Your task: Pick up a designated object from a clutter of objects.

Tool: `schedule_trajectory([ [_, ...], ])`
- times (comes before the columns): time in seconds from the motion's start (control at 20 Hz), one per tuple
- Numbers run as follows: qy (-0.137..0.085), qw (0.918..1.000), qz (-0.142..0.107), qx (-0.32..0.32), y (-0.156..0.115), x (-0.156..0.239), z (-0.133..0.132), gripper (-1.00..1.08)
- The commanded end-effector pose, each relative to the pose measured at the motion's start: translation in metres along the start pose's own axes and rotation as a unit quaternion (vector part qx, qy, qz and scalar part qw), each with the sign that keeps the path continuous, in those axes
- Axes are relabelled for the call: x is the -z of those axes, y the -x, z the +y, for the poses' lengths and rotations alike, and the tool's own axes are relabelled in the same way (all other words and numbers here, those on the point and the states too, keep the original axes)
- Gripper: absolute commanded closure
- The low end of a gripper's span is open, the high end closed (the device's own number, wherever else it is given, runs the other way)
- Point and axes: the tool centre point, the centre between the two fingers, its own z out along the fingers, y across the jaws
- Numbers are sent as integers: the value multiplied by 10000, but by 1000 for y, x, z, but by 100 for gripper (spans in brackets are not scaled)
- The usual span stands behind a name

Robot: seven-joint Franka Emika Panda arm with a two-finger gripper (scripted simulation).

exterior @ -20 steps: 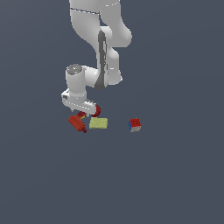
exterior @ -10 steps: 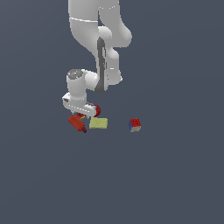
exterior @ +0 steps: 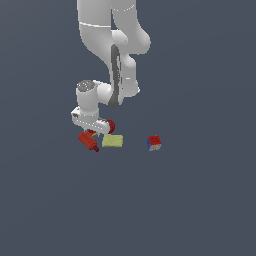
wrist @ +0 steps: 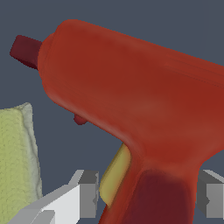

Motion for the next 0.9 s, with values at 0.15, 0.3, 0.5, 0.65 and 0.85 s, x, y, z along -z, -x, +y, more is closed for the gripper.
schedule_trajectory([
  [0.15, 0, 10000, -23, 2, 2, -2, 0, 108],
  [0.3, 0, 10000, -1, -1, 0, 1, 0, 108],
  [0.5, -2, 10000, -1, -1, -3, 8, -2, 108],
  [0.65, -4, 10000, -2, -2, -6, 17, -4, 108],
  [0.85, -6, 10000, -3, -3, -13, 36, -8, 108],
])
